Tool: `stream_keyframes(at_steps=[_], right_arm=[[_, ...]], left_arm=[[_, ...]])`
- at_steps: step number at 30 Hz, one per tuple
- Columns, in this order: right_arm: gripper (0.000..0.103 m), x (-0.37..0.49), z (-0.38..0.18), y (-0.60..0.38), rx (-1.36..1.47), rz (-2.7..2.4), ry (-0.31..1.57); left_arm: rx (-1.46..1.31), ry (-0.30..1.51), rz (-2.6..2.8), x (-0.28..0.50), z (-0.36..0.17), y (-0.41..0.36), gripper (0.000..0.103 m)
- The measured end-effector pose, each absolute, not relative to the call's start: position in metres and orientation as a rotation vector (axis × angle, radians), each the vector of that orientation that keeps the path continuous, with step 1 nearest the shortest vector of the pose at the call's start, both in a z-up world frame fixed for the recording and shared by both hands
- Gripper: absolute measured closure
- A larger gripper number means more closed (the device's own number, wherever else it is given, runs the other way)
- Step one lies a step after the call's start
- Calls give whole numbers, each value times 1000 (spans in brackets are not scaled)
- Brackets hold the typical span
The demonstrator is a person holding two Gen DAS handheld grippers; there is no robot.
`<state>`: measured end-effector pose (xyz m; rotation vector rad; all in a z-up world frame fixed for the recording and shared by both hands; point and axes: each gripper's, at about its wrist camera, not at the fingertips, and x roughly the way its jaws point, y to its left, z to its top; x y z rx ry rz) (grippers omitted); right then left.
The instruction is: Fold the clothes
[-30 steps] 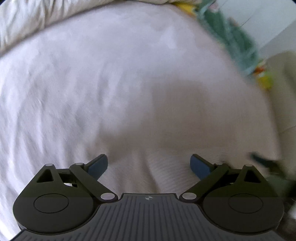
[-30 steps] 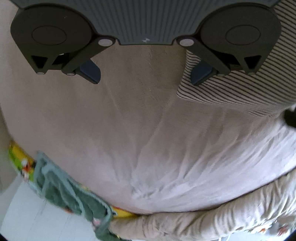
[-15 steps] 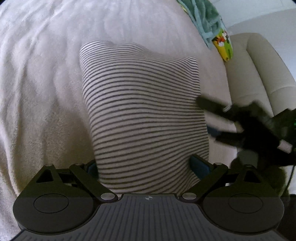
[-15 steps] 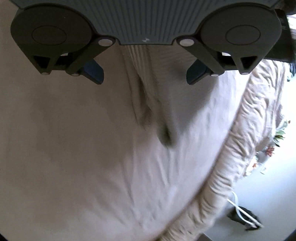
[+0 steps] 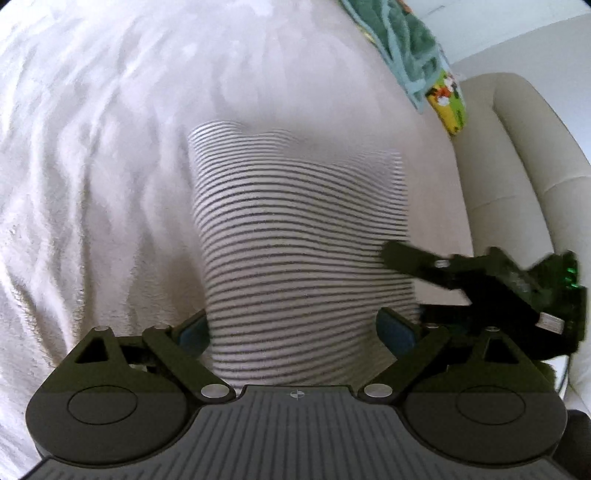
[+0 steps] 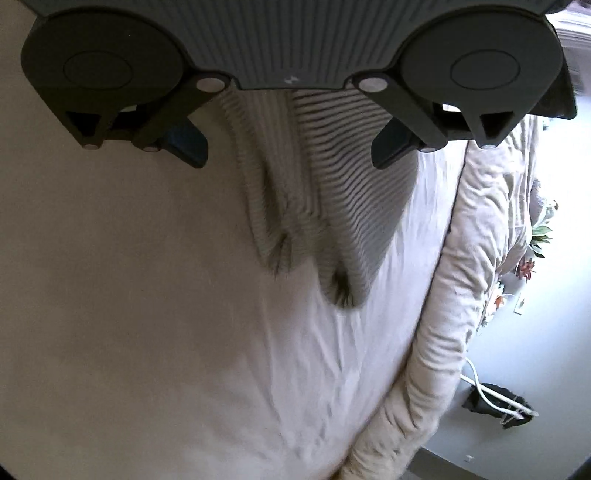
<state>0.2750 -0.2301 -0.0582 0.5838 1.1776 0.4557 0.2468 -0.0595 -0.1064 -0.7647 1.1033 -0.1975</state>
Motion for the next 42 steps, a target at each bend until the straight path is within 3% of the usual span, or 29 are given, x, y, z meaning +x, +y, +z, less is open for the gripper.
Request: stream_keyframes(at_steps=[5,8,10,13,16,19,29,35,39,42], right_arm=[[7,294,-62,-209,471,510,1168],[0,301,-83,-195,470,510,1262],[0,299,-81,-193,490,502,1259],[8,295,-79,-189,508,522,1271],[7,297,-81,-180,487,526,1287],[0,300,-92,-175,538,511,1297],[1,297,-82,-155,690,442,1276],[2,339,-67,-116,926,516,1148],[2,383,-60,-68,1016,470,948],[3,405,-68,-38,913,325,938]], left_arm=[[-715,1134,-215,256,-117,-64,6],[-663,1171,-220,264,-118,-72,6],[-676,1191,-222,265,-119,-73,6],[-676,1207,-252,261,-119,-69,6],[-685,1215,-279,264,-121,-66,6],[-706,1216,-309,267,-125,-60,6],[-803,1180,-408,279,-116,-34,8],[-639,1071,-405,327,-63,32,8],[-536,963,-328,373,-33,80,8],[-456,962,-236,393,-33,117,8]])
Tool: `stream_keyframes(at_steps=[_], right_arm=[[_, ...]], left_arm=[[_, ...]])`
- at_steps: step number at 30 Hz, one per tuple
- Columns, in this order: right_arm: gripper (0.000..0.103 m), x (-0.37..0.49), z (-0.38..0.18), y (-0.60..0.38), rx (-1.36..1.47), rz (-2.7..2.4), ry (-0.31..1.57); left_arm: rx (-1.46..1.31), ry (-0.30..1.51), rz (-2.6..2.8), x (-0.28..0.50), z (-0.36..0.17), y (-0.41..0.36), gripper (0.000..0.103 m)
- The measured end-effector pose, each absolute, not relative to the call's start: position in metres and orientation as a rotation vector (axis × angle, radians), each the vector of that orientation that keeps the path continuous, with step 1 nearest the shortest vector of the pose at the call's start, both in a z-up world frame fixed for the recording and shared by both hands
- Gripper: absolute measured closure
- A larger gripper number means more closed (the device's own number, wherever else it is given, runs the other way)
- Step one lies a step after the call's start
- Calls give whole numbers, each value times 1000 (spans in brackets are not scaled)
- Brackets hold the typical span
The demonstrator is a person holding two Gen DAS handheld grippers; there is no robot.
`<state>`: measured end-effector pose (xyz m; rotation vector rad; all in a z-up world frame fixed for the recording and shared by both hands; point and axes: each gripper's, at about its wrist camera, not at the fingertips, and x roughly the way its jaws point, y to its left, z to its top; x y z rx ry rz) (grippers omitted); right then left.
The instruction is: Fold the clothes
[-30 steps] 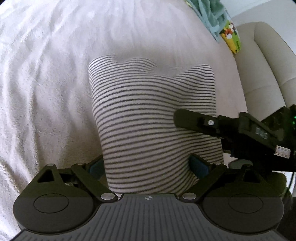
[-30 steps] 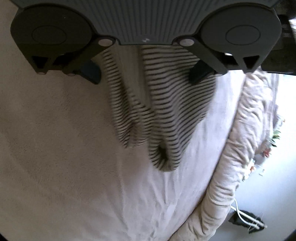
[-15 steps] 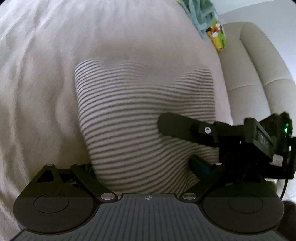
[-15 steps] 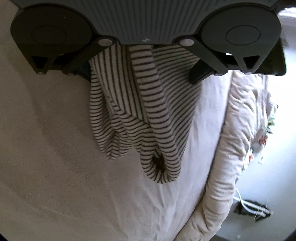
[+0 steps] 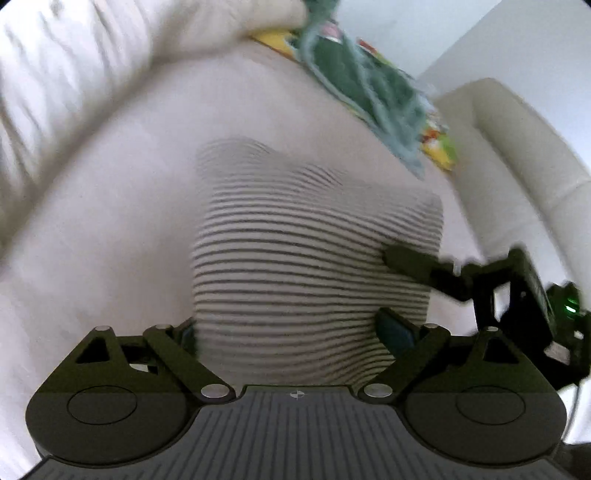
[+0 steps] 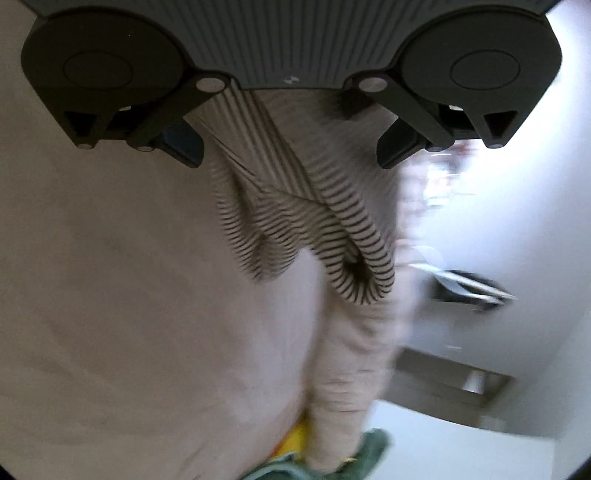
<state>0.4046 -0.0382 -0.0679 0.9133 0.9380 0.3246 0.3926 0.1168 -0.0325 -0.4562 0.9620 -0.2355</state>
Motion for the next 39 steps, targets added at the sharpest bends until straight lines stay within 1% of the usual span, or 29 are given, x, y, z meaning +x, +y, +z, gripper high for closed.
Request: stream_keyframes(at_steps=[3,4,5,8,12,13,14,15,17,18,20,21,22,24,25,28,31,33,37,39], right_arm=[[2,405,-74,-16,585,202,992],[0,402,-74,-10,500,192,988],[0,399,-75,-5,419,184,981],[0,396,-74,13,230,155,949],[0,412,-72,57,-21,98,899],[0,414,-65,61,-36,94,884],[5,416,-57,64,-45,90,870],[6,416,-41,66,-3,123,823],[0,421,-18,77,-44,135,724],[0,423,-7,83,-68,139,674],[0,444,-13,88,-144,126,663],[0,454,-16,90,-183,119,659],[0,465,-28,92,-202,127,712],[0,484,-62,97,-265,103,809],[0,486,-74,94,-261,98,808],[0,486,-76,79,-174,96,822],[0,482,-81,74,-178,105,812],[0,476,-83,71,-184,117,806],[0,489,-78,62,-123,149,861],[0,483,-63,51,-85,178,841]], left_arm=[[-434,1020,-214,379,-48,149,8],[-427,1037,-212,372,-54,157,8],[-424,1053,-212,367,-60,163,8],[-463,1070,-219,366,-78,166,5],[-466,1074,-202,399,-85,149,3],[-446,1070,-203,405,-83,143,3],[-427,1067,-205,411,-81,137,3],[-428,1050,-221,414,-75,135,4],[-453,998,-262,414,-61,141,4],[-473,959,-268,415,-54,147,4],[-551,872,-208,422,-47,162,4],[-607,864,-166,426,-50,167,4],[-652,889,-123,432,-59,171,4],[-618,957,-42,439,-83,167,3],[-594,955,-37,441,-91,160,2],[-552,914,-36,438,-94,150,0],[-553,914,-30,439,-97,152,0],[-501,901,-43,440,-82,146,0],[-387,867,-75,443,-49,133,0],[-261,836,-56,452,-41,122,0]])
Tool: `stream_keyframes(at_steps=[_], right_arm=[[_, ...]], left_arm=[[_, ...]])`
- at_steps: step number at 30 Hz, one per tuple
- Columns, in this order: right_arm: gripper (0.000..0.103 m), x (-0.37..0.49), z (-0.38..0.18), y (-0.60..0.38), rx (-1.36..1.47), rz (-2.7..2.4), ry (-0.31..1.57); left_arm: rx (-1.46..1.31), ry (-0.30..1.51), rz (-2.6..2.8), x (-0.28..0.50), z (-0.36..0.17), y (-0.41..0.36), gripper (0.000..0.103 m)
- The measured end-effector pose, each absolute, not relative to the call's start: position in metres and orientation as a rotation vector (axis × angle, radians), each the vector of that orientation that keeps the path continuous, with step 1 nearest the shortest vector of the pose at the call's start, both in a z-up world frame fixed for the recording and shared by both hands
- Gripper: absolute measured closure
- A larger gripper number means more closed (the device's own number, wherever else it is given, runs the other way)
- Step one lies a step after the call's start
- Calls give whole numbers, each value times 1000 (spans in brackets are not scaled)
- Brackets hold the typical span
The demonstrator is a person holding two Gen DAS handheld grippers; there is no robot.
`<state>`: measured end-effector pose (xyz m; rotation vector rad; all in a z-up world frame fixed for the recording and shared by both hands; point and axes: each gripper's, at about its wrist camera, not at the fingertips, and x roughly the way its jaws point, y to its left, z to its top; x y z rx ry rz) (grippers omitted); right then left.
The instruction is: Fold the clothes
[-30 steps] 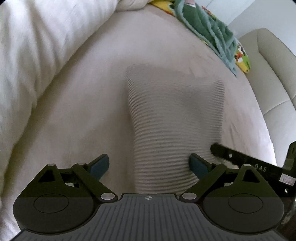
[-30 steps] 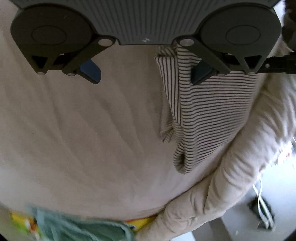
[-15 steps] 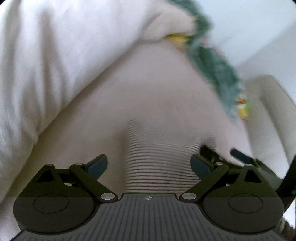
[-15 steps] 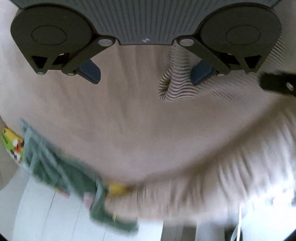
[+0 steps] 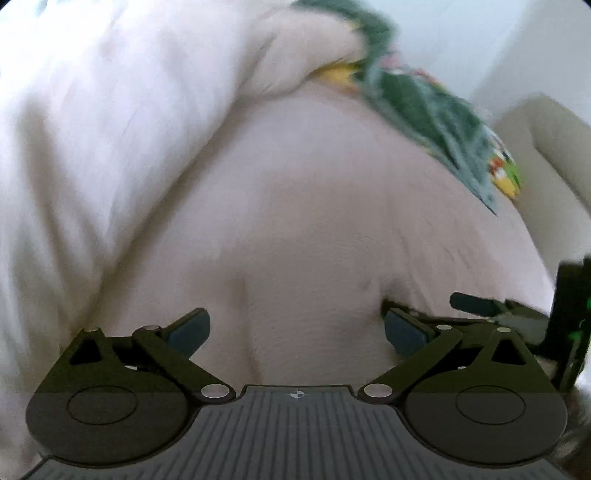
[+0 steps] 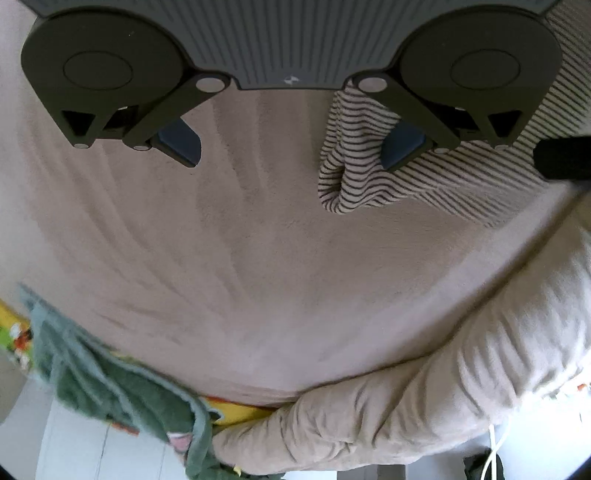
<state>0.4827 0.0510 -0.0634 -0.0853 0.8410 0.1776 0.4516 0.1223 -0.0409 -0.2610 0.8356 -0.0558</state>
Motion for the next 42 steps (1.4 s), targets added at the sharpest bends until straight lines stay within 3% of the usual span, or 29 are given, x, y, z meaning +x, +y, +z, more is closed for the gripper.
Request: stream_keyframes(at_steps=[5,12,17,20,24,28,31,34,38,42], right_arm=[[0,412,-30,22,-20,158,705],[0,397,-69,29,-137,145,788],[0,364,-41,23,-88,186,638],[0,345,-64,33,-229,211,694],[0,359,-88,34,-245,153,747],[0,372,-75,24,-138,175,788],[0,373,-47,14,-24,147,703],[0,404,-25,34,-91,114,595],[0,470,-57,73,-276,101,795],[0,478,-66,63,-169,86,831]], left_arm=[[-138,923,28,491,-66,116,0],[-123,1015,18,508,-80,115,0],[-198,905,7,447,-40,131,0],[-301,897,-56,400,-32,149,0],[-313,981,-101,362,-62,146,0],[-332,1007,-51,355,-82,149,0],[-327,1001,-41,355,-77,153,0],[-295,1001,-40,356,-73,154,0],[-301,1005,-54,357,-66,158,0],[-299,1005,-57,362,-60,154,0]])
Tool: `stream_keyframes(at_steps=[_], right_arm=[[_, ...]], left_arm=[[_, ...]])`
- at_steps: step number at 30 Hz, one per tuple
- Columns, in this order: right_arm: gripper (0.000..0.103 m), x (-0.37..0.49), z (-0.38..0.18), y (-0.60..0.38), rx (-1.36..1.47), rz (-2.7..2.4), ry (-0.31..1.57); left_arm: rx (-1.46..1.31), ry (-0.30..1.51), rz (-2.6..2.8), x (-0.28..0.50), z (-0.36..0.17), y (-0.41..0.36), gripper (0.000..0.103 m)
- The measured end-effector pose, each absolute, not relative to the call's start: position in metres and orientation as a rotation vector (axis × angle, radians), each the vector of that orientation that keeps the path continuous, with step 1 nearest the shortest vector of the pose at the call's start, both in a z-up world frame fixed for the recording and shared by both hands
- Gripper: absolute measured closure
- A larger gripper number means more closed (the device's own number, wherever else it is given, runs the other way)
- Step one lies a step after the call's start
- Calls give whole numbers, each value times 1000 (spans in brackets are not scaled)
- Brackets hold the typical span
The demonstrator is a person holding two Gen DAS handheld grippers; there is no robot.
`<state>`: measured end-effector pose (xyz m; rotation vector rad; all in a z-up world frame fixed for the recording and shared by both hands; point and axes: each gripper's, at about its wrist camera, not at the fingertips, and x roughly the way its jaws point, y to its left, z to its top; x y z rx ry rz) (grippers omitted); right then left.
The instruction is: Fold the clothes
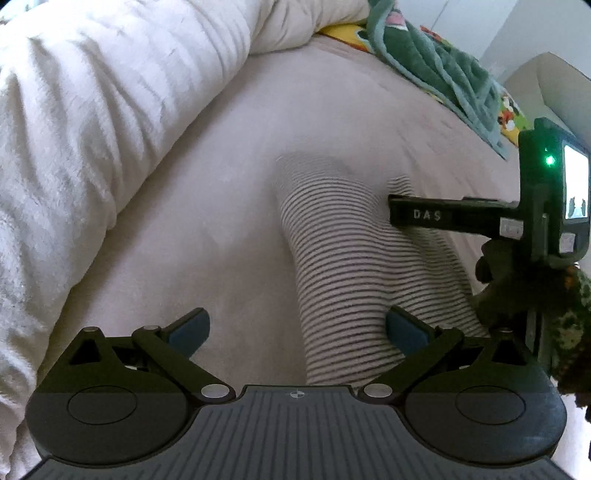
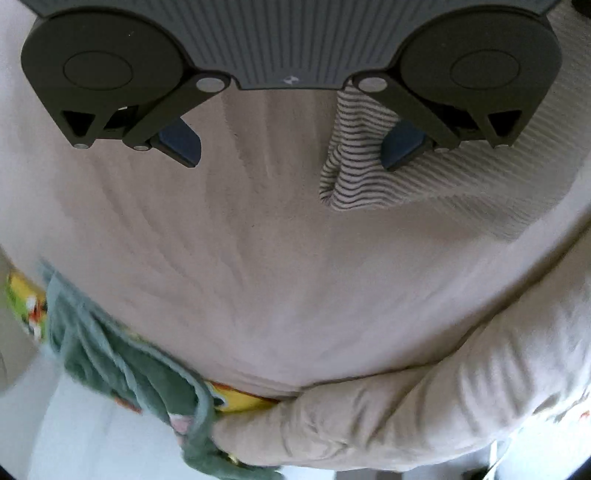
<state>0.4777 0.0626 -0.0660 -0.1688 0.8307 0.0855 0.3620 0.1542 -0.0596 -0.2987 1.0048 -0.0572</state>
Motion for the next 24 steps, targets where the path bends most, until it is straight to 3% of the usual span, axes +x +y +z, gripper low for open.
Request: stream_keyframes(at_steps=[6,10,15,20,24], right_arm=[[0,404,-35,24,-30,16,724],[0,393,-65,25,-112,18,823],[0,387,-58,17,-54,4,815],[0,315,-57,-12,82,48,815],[0,244,-79,-23,106,47,881]], left_arm=[[-267,1033,-96,356,-62,155,0],[-248,1043,-114,346,-61,159,0],[-185,985,-98,332,-59,154,0],[-181,839,-22,270,-67,140,0],[-152,867,54,214,-87,121,0]])
